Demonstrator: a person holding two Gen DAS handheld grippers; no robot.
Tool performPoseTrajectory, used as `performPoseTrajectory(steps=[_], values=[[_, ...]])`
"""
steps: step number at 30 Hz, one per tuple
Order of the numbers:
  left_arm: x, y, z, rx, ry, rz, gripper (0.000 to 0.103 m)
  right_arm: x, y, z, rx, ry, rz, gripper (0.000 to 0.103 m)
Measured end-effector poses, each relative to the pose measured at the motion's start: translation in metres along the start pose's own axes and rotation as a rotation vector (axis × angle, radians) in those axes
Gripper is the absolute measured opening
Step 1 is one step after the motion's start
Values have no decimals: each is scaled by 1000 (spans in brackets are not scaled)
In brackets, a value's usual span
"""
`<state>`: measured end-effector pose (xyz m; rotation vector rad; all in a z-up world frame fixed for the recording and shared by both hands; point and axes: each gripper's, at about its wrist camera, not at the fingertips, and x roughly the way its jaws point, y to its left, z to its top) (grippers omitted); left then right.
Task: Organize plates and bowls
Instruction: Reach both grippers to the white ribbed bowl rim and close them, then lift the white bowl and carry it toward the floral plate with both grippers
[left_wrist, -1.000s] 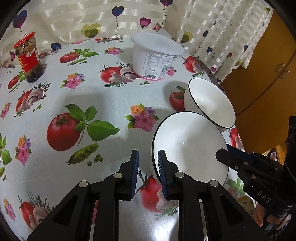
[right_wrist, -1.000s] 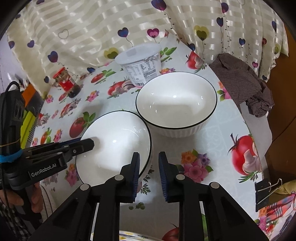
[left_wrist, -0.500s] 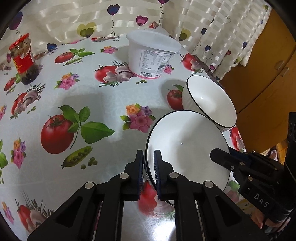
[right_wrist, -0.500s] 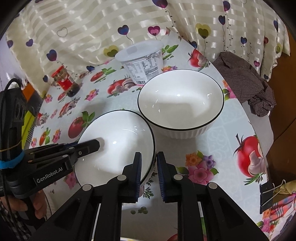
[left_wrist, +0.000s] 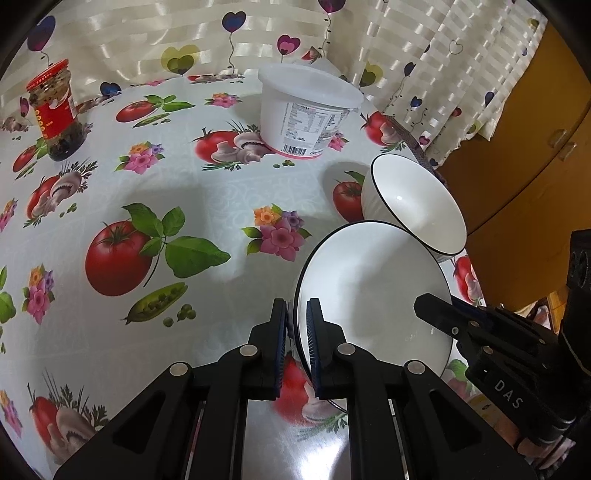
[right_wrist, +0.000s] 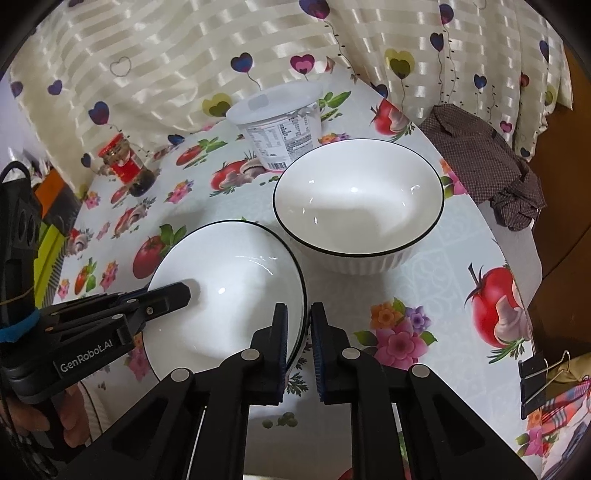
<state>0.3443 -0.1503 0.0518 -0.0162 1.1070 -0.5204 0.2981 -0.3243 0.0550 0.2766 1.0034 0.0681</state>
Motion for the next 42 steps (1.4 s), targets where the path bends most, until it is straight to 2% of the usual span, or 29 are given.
performPoseTrajectory(steps=[6,13,19,24,36,42], values=[[-10,-5,-3,11,-19,11,11,-8,3,-3,-1,-11,-5,12],[-1,0,-9,-7,16,20,11,-3,1,-6,6,21,-3,12],[2,2,-9,-8,21,17,11,1,8,-3,-25,45,-16,17],[3,4,-7,-10,28,0,12,17,2,-5,37,99,12,26],[0,-1,-12,-9,25,8,12,15,8,-9,32,74,-19,17],[-17,-6,-11,-20,-1,-6,12,-1,5,-6,55,65,8,16]])
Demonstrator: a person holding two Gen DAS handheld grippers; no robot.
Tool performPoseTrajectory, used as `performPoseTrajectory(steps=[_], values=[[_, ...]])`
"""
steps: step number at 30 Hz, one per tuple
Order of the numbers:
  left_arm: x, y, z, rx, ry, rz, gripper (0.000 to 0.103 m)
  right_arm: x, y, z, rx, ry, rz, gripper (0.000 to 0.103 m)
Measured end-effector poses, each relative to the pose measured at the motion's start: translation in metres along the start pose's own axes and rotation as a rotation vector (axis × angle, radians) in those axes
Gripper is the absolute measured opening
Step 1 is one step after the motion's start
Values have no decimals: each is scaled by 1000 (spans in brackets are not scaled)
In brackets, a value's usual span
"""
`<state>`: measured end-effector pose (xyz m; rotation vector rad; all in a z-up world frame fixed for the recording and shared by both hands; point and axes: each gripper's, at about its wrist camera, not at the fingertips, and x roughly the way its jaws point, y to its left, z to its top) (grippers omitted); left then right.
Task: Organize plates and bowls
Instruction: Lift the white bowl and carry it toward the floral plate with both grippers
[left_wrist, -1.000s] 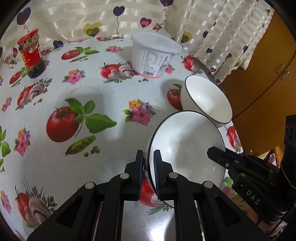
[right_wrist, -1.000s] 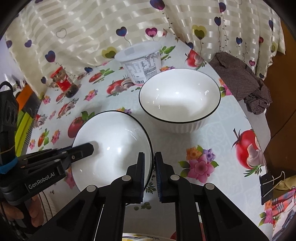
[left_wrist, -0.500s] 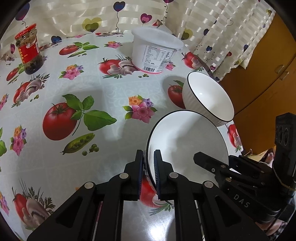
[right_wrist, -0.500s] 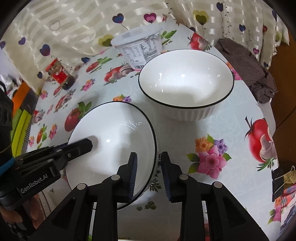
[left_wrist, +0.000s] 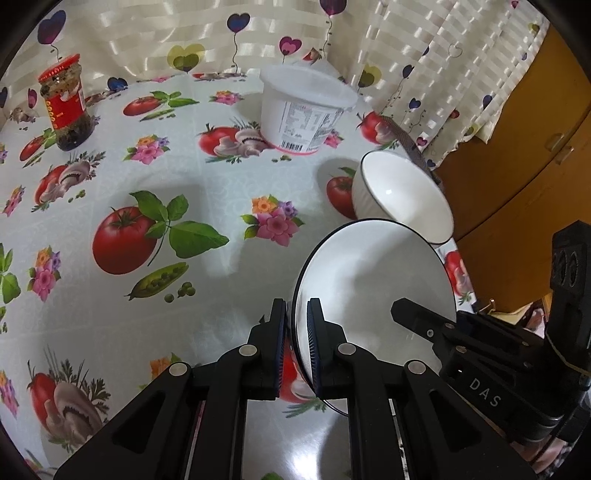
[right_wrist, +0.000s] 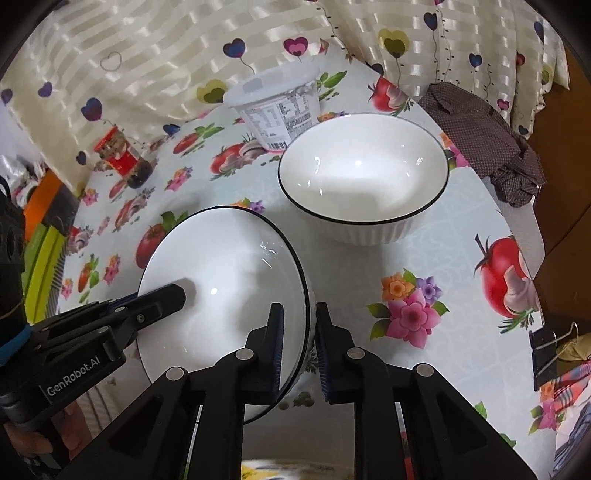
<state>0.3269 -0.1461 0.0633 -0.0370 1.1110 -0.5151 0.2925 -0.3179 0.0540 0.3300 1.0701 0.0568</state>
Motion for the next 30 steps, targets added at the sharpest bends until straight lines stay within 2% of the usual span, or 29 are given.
performPoseTrajectory(steps=[6,12,23,30], values=[[-33,-16,-2,19,-51,-8,12,-32,1,-2,7,-39,30,16],[-56,-35,-20,37,-65,-14,12,-65,0,-18,1,-64,42,16],[-67,-67,-57,85,-39,-33,12,-104,-18,-61,40,-77,34,16],[-58,-80,-90,104,11,-32,12,-115,-28,-94,51,-62,15,16]])
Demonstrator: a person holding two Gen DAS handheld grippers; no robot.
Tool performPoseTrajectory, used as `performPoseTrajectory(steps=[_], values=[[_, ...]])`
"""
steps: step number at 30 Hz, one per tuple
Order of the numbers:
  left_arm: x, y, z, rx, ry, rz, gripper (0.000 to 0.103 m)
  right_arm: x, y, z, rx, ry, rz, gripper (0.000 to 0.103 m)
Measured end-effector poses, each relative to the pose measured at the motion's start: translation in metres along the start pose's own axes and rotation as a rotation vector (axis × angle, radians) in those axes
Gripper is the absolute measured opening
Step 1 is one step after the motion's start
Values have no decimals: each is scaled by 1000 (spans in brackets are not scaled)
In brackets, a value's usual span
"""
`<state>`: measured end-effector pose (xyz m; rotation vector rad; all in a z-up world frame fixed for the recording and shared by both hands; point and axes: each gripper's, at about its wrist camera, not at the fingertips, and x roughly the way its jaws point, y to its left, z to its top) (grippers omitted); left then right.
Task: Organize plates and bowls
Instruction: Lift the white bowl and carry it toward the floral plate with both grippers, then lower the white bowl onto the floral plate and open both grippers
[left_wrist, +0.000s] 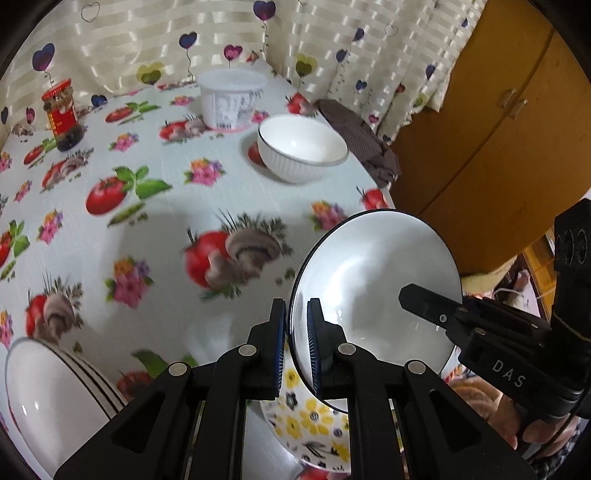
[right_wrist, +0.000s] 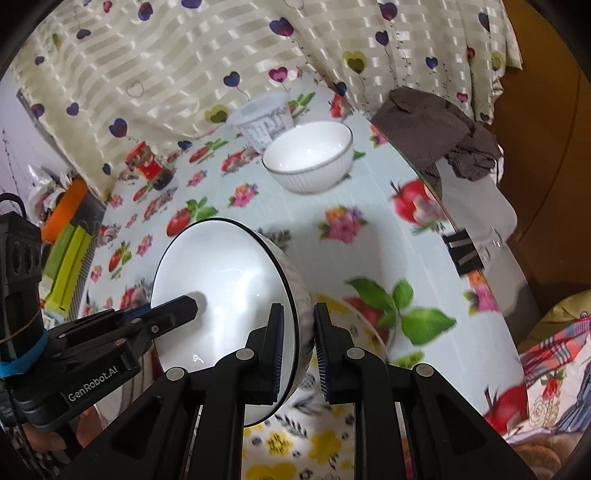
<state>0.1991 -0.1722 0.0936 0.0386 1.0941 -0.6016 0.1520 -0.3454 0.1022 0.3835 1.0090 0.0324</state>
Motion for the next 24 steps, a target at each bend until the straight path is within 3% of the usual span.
performPoseTrajectory(steps=[7,24], values=[[9,-7,-23,5,48,3,12,3,-10,-23,17,31,-6,16],[19,-17,-44,20,91,17,12,9,-23,-46,42,76,-10,16]])
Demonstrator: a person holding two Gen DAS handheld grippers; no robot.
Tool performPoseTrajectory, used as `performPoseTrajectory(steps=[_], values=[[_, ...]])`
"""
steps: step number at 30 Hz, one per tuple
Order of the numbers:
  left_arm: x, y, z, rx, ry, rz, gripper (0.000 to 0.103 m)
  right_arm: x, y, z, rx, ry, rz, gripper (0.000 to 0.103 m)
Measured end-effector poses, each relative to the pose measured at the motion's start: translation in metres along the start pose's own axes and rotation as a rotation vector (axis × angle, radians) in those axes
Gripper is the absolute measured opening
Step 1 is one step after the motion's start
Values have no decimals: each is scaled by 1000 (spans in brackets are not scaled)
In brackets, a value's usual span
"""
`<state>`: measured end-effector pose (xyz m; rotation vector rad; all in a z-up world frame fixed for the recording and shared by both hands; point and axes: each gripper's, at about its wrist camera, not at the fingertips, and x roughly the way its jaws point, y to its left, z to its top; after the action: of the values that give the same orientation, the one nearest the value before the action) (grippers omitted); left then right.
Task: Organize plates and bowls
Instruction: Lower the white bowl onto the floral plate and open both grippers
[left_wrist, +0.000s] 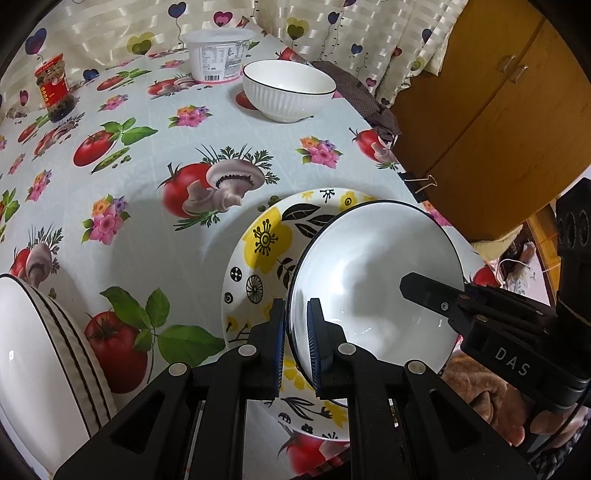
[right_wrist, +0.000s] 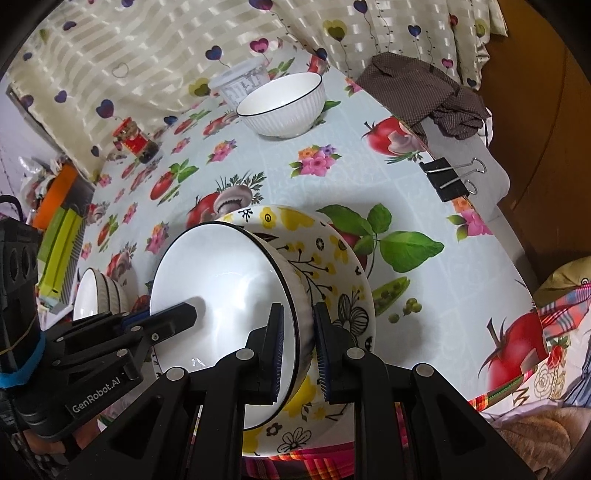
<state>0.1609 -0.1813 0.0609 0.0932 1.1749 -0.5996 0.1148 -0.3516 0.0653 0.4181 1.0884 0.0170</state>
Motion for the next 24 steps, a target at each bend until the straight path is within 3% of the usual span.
performPoseTrajectory(steps=[24], values=[[4,1,2,2,-7,-10,14,9,1,-5,-31,-14,-40,19]])
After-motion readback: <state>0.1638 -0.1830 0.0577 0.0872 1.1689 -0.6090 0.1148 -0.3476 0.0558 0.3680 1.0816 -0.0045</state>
